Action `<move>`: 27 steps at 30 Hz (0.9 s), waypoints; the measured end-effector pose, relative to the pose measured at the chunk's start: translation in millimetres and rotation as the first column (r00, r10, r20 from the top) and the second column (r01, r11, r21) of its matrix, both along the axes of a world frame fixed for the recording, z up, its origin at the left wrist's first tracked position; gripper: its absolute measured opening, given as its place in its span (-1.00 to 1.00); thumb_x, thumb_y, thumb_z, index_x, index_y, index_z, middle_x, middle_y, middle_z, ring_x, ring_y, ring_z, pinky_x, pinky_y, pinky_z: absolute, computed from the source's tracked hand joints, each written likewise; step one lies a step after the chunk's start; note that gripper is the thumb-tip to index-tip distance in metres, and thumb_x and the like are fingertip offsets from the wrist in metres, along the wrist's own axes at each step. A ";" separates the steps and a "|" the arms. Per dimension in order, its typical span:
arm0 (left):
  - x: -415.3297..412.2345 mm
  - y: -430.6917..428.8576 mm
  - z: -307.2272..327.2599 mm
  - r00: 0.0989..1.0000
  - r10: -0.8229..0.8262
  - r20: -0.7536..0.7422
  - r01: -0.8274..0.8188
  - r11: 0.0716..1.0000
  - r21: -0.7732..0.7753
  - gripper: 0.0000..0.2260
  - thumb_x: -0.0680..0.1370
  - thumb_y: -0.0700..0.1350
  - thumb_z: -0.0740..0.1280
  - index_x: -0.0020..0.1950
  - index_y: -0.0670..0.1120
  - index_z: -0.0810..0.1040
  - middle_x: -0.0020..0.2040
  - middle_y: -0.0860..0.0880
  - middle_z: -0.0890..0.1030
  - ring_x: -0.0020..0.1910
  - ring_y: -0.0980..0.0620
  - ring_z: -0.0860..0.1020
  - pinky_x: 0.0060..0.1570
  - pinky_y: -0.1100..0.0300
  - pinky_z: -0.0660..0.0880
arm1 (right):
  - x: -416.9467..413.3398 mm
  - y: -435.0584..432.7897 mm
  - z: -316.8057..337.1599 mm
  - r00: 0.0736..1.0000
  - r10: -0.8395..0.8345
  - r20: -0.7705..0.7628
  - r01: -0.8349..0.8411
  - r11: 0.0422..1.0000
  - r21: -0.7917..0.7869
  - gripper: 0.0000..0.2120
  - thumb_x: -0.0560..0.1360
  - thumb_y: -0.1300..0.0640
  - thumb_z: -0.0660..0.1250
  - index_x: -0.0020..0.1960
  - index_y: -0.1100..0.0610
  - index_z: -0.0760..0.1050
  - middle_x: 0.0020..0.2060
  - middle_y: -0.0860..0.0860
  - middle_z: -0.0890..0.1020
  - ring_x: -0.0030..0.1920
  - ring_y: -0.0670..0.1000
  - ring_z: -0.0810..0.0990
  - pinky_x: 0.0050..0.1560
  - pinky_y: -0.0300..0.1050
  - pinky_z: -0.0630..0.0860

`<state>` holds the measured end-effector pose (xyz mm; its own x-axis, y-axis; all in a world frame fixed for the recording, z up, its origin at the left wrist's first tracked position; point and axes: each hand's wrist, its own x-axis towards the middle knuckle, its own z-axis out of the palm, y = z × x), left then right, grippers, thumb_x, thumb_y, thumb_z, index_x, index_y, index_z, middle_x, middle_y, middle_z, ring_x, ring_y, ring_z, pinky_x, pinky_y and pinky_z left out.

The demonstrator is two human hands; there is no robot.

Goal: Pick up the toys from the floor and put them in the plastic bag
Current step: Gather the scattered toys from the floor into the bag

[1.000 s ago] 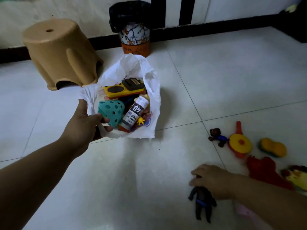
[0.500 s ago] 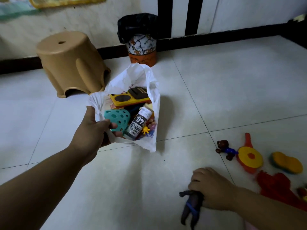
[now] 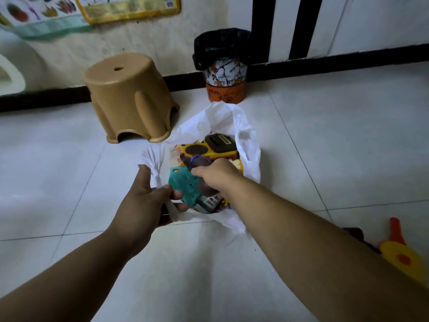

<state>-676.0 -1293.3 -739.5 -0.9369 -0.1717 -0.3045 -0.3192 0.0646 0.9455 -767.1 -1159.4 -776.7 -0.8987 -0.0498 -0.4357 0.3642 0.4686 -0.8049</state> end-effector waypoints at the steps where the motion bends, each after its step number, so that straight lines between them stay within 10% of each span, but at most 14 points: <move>1: -1.0 -1.7 1.5 1.000 -0.004 0.002 0.004 1.000 -0.004 -0.73 0.64 -0.20 0.14 0.20 0.17 0.33 -0.18 -0.13 0.59 -0.30 -0.07 0.66 0.00 -0.14 0.60 | -6.8 -7.4 -4.3 1.000 -0.002 0.015 0.002 0.999 0.032 -0.56 0.45 -0.08 0.37 0.20 0.18 0.48 0.10 0.12 0.59 0.00 0.13 0.54 -0.05 -0.09 0.50; 4: -3.1 -3.7 5.0 1.000 -0.023 -0.005 0.023 1.000 -0.013 -0.74 0.64 -0.21 0.14 0.08 0.20 0.36 -0.18 -0.14 0.59 -0.31 -0.06 0.66 -0.13 -0.03 0.62 | -16.9 -17.4 -24.7 1.000 -0.009 0.014 0.009 1.000 0.026 -0.51 0.42 -0.04 0.43 0.24 0.18 0.45 0.08 0.10 0.59 -0.07 0.10 0.51 -0.18 -0.15 0.43; 9: -4.1 -3.9 1.8 1.000 -0.008 0.016 0.008 1.000 -0.030 -0.74 0.64 -0.21 0.15 0.23 0.11 0.32 -0.20 -0.11 0.60 -0.34 -0.03 0.66 -0.16 0.01 0.62 | -2.5 4.7 -65.5 0.976 0.212 -0.039 -0.206 0.970 0.127 -0.15 0.35 0.06 0.50 0.50 0.10 0.13 0.37 0.12 0.41 0.34 0.16 0.40 0.30 0.03 0.41; 17: -1.0 5.5 2.7 1.000 0.003 0.019 -0.003 1.000 -0.007 -0.76 0.64 -0.20 0.14 0.12 0.16 0.38 -0.17 -0.13 0.57 -0.31 -0.07 0.66 -0.10 -0.02 0.60 | 21.6 92.3 -21.1 0.973 0.058 -0.225 -0.122 0.951 -0.284 -0.46 0.48 0.43 0.29 0.40 0.09 0.34 0.25 0.01 0.46 0.15 -0.06 0.50 0.12 -0.21 0.47; 21: -2.8 14.1 2.2 1.000 0.022 0.001 -0.022 1.000 0.021 -0.69 0.64 -0.21 0.15 0.33 0.09 0.30 -0.13 -0.13 0.57 -0.22 -0.14 0.64 -0.08 -0.04 0.60 | 41.4 180.2 -4.1 0.952 0.107 -0.288 -0.085 0.993 0.086 -0.51 0.50 0.40 0.28 0.33 -0.01 0.42 0.17 -0.04 0.53 0.16 -0.07 0.50 0.14 -0.18 0.45; 27: -2.9 20.8 0.1 1.000 0.028 -0.008 -0.027 0.998 0.053 -0.59 0.63 -0.22 0.17 0.43 0.09 0.23 -0.08 -0.13 0.57 -0.17 -0.15 0.65 -0.25 0.05 0.65 | 94.6 269.5 -86.8 0.980 0.155 0.127 -0.200 0.809 0.553 -0.32 0.49 0.30 0.33 0.52 0.07 0.13 0.48 0.12 0.26 0.42 0.10 0.31 0.35 -0.15 0.28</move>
